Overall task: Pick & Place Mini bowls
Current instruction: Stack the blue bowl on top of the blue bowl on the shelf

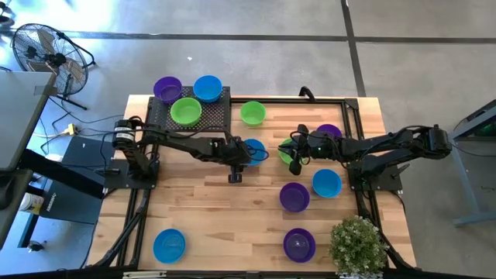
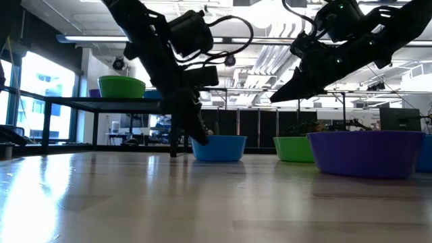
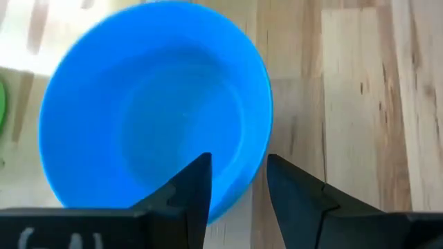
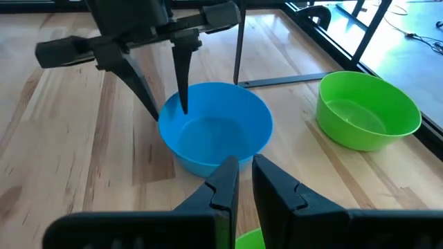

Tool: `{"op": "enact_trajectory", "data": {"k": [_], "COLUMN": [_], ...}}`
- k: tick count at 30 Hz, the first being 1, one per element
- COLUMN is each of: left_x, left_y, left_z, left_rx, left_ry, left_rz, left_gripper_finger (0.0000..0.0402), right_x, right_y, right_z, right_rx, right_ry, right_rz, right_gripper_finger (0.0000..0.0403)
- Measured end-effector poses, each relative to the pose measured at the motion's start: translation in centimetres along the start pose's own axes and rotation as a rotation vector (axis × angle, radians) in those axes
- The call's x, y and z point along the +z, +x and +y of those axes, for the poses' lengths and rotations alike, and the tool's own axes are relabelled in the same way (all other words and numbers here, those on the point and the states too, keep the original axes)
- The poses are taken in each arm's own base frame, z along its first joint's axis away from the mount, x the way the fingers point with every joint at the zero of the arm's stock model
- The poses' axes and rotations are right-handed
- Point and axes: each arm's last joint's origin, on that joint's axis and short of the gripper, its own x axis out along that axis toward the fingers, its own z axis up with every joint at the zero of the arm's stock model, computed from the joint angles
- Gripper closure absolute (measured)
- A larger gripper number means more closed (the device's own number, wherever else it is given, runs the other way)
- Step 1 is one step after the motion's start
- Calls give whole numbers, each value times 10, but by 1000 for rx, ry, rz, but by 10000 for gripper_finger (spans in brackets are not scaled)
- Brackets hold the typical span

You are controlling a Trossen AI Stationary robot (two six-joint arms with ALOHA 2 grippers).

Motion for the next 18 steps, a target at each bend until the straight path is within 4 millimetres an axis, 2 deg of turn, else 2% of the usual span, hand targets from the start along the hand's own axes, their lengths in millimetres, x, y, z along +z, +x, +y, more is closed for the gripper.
{"op": "enact_trajectory", "data": {"k": [6,9,15,18], "left_x": [-1,-4,-4,5], "left_y": [3,7,12,6], "left_z": [-1,-2,-5,-8], "left_rx": [-8,-12,-10,-4], "left_ry": [2,26,84,97], "left_rz": [1,29,40,49], "left_gripper_finger": [278,304,383,393], "right_x": [0,0,0,0], "right_y": [0,0,0,0], "right_z": [0,0,0,0], "right_rx": [0,0,0,0], "right_ry": [0,0,-3,-5], "right_rz": [0,0,0,1], "right_gripper_finger": [371,371,371,370]}}
